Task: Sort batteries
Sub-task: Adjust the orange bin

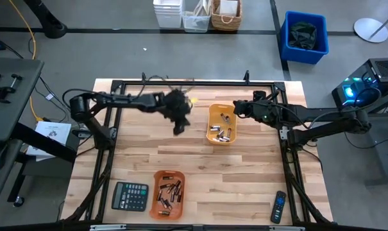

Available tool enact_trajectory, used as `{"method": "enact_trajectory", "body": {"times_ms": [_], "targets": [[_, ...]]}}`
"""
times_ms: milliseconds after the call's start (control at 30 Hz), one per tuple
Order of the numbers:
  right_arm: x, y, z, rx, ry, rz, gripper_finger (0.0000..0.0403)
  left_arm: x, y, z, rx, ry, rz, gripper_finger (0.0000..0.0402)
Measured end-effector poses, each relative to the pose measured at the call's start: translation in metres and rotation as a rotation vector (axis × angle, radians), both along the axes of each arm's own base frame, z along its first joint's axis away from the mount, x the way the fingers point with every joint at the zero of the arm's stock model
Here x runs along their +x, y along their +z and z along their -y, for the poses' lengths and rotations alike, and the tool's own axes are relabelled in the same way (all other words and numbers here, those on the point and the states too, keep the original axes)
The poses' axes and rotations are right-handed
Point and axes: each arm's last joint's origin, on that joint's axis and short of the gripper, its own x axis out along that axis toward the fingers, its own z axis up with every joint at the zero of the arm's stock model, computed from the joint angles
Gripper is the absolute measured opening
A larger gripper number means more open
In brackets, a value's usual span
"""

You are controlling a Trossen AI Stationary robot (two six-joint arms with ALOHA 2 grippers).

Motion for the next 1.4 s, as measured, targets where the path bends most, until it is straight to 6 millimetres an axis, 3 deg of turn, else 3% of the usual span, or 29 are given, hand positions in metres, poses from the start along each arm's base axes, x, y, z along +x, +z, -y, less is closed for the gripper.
{"method": "enact_trajectory", "body": {"times_ms": [200,333,500,633,767,933,1033,1233,1400], "targets": [[0.000,0.000,-0.001,0.015,0.014,0.005,0.0000,-0.032,-0.041,0.037,-0.055,0.000,0.036,0.0000],[0.000,0.000,-0.001,0.016,0.016,0.005,0.0000,-0.065,-0.051,0.051,-0.132,0.072,0.171,0.0000],[0.000,0.000,-0.001,0.018,0.015,0.006,0.0000,-0.089,-0.029,0.060,-0.105,0.017,0.234,0.0000],[0.000,-0.001,-0.001,0.024,0.019,0.004,0.0000,-0.101,0.003,0.075,0.009,-0.271,0.244,0.0000],[0.000,-0.002,-0.002,0.027,0.057,-0.026,0.0000,-0.111,0.016,0.100,0.106,-0.530,0.115,0.0000],[-0.001,-0.004,-0.003,0.023,0.114,-0.072,0.0000,-0.106,0.033,0.145,0.077,-0.702,0.117,0.0000],[-0.001,-0.006,-0.004,0.020,0.163,-0.102,0.0000,-0.099,0.041,0.174,0.157,-0.742,0.153,0.0000],[-0.001,-0.007,-0.005,-0.005,0.232,-0.145,0.0000,-0.072,0.026,0.216,0.140,-0.753,0.090,0.0000],[-0.001,-0.007,-0.005,-0.020,0.243,-0.158,0.0000,-0.047,0.010,0.236,0.185,-0.723,0.011,0.0000]]}}
